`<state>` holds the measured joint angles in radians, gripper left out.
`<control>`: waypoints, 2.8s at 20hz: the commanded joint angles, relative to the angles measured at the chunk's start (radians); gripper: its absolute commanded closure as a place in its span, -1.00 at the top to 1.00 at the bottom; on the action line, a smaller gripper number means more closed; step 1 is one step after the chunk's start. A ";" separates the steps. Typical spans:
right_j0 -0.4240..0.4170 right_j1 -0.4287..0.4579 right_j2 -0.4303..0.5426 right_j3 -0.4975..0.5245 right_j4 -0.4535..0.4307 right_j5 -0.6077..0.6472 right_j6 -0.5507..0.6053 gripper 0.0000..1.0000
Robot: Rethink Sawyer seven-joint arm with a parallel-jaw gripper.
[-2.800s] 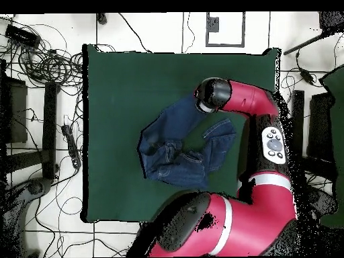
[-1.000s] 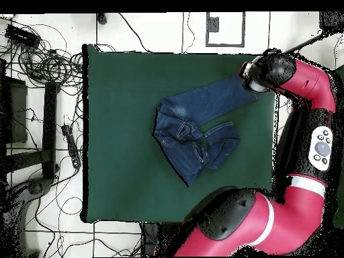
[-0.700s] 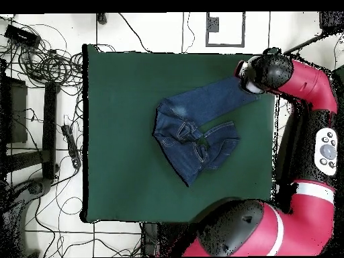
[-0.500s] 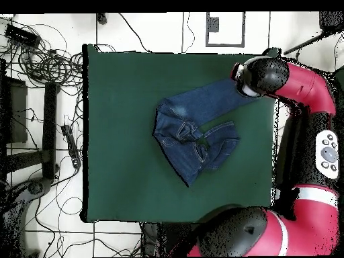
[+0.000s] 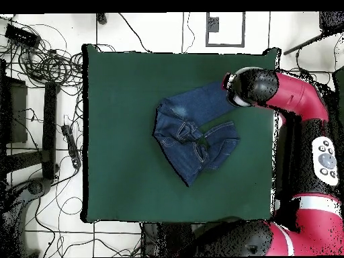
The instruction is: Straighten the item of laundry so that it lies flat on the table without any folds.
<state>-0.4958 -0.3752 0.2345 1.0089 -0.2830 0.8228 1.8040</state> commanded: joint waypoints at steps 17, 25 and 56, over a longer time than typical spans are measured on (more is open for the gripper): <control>-0.020 -0.051 -0.042 0.509 -0.039 -0.299 0.093 1.00; -0.034 -0.031 -0.048 0.574 -0.059 -0.364 0.082 1.00; 0.023 0.165 -0.118 0.540 -0.035 -0.592 0.150 1.00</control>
<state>-0.5270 -0.3942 0.1018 1.5071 -0.3012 0.3323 1.8040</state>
